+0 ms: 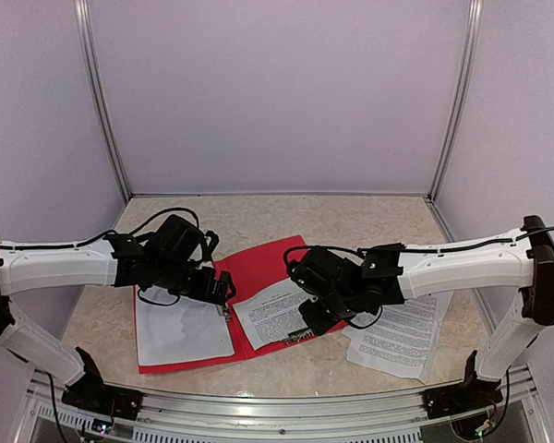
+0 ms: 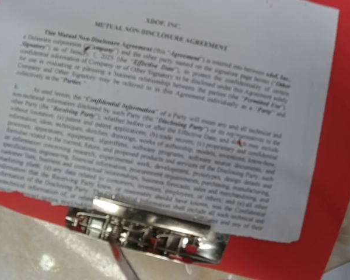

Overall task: Put the files into the folder
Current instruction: Close the spring clip at the center of the board.

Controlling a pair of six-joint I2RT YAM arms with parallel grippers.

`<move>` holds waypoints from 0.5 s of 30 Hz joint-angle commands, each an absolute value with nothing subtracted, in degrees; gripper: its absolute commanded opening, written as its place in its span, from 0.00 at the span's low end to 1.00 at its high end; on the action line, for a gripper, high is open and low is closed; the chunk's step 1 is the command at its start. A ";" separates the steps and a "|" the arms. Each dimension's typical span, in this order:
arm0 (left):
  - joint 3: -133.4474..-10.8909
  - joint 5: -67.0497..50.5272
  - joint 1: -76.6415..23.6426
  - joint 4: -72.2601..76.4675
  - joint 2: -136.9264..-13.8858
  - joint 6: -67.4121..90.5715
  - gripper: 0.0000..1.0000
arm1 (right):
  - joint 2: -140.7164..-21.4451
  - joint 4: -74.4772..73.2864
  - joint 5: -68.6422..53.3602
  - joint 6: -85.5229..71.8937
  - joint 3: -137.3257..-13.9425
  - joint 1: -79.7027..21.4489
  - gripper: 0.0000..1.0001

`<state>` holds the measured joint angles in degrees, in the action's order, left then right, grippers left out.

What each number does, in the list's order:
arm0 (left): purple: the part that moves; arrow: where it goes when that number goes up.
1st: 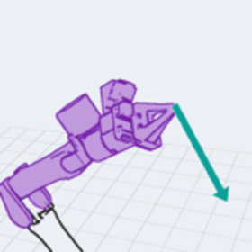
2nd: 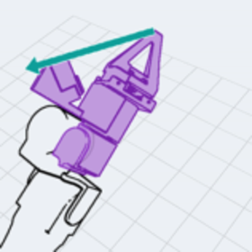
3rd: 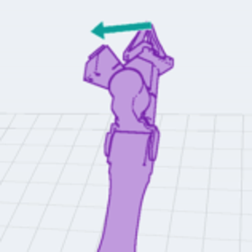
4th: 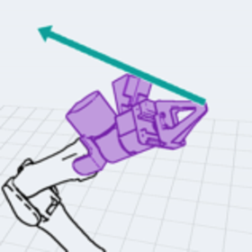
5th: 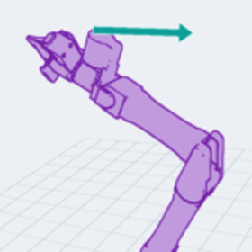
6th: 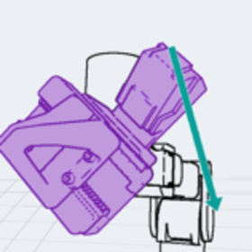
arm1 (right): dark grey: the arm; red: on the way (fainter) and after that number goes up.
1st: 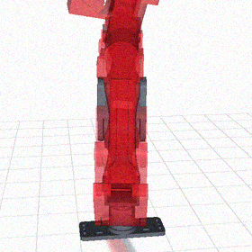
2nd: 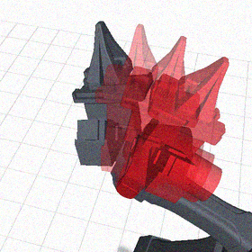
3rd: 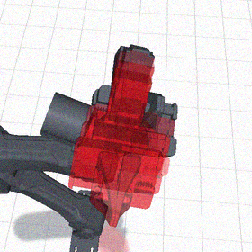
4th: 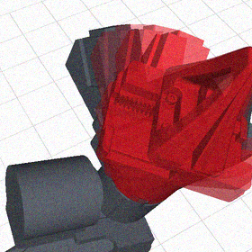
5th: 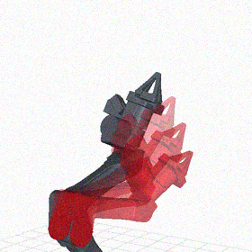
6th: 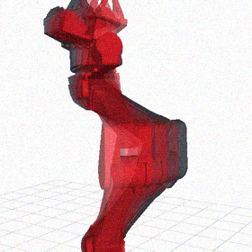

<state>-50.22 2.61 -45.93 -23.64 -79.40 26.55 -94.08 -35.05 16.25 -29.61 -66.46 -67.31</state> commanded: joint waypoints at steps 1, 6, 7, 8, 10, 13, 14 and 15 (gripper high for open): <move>-52.53 2.81 -47.21 -23.71 -81.44 26.11 0.99 | -94.01 -33.40 14.28 -32.43 -65.23 -66.77 0.30; -52.38 3.73 -47.63 -23.68 -82.24 26.18 0.99 | -94.98 -31.94 12.78 -32.71 -65.09 -66.72 0.30; -52.31 3.78 -47.66 -23.72 -82.26 26.19 0.99 | -95.26 -31.91 12.46 -32.86 -65.14 -66.71 0.30; -52.30 3.88 -47.76 -23.82 -82.26 26.19 0.99 | -95.56 -31.85 12.31 -33.00 -65.22 -66.72 0.30; -52.21 4.02 -47.89 -23.82 -82.20 26.28 0.99 | -96.13 -32.16 12.35 -33.09 -65.43 -66.71 0.28; -52.12 4.13 -47.99 -23.88 -82.03 26.19 0.99 | -97.13 -33.11 12.70 -33.38 -65.80 -66.71 0.25; -52.12 4.20 -48.03 -23.85 -82.01 26.15 0.99 | -97.31 -33.26 12.77 -33.40 -65.85 -66.72 0.25; -52.19 4.26 -48.07 -23.83 -82.04 26.19 0.99 | -97.43 -33.23 12.80 -33.40 -65.84 -66.73 0.24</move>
